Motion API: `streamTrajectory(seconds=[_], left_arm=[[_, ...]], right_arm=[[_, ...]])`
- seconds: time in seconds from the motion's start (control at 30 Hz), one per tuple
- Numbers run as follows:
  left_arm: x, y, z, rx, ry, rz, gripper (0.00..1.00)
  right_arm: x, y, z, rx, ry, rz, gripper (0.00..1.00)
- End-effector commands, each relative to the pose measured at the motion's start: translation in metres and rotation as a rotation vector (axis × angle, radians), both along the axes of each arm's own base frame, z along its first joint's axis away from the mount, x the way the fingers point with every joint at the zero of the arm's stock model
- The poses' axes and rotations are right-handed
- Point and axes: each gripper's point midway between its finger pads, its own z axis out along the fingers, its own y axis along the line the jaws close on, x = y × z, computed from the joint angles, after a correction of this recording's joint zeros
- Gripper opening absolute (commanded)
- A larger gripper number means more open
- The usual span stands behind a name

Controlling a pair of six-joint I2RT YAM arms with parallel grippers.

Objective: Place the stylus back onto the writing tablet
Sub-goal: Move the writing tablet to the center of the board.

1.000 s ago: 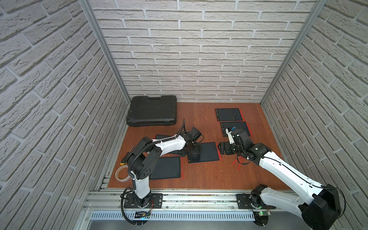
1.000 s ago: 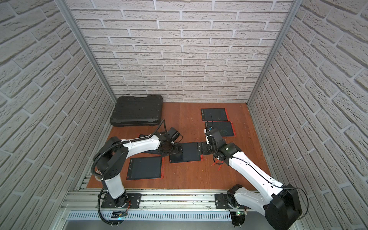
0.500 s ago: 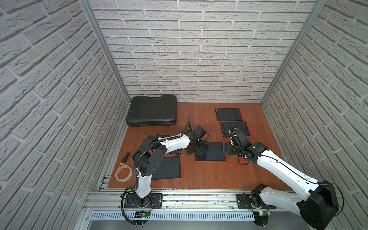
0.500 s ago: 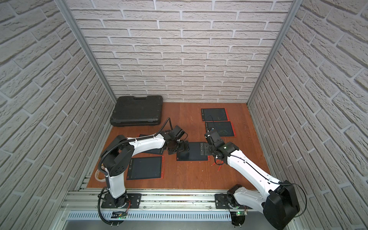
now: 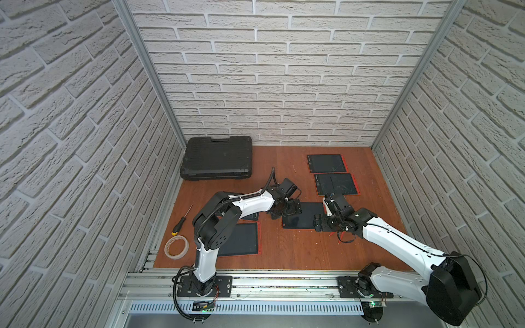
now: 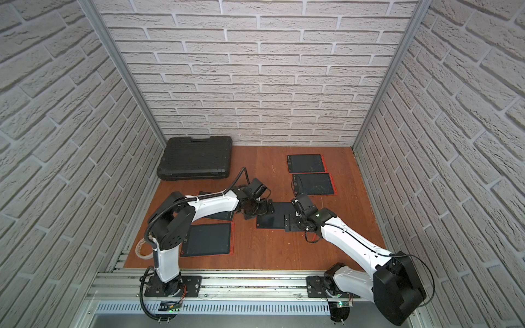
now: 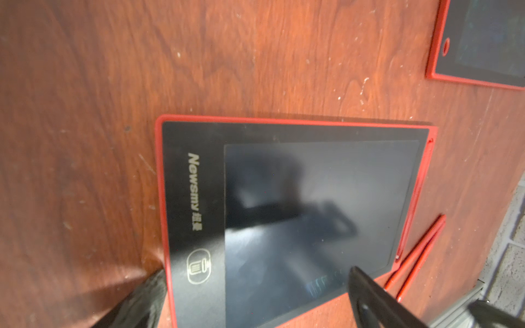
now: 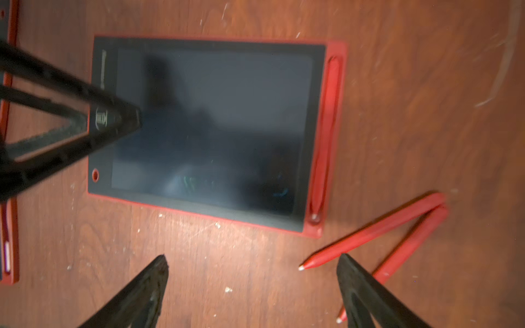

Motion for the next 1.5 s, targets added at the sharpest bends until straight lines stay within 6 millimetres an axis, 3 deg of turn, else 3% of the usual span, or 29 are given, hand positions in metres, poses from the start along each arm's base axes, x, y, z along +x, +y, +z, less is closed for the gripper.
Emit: streamTrajectory(seconds=[0.0,0.3,0.53,0.83,1.47], left_arm=[[-0.010,0.010,-0.019,0.040,0.044,-0.002,0.98],[-0.004,0.012,-0.016,0.034,0.035,0.002,0.98],[-0.004,0.013,-0.017,0.034,0.035,0.002,0.98],[0.001,0.007,-0.018,0.024,0.026,-0.003,0.98],[0.025,-0.028,-0.011,-0.038,0.000,-0.027,0.98]], right_arm=[[-0.002,0.030,0.000,0.158,0.021,0.062,0.92],[-0.005,0.043,-0.029,0.223,0.076,0.059,0.92],[-0.002,0.039,-0.048,0.199,0.100,0.012,0.94],[0.013,0.022,-0.050,0.107,0.057,-0.084,0.94],[0.017,-0.001,-0.046,0.032,0.039,-0.179,0.95]])
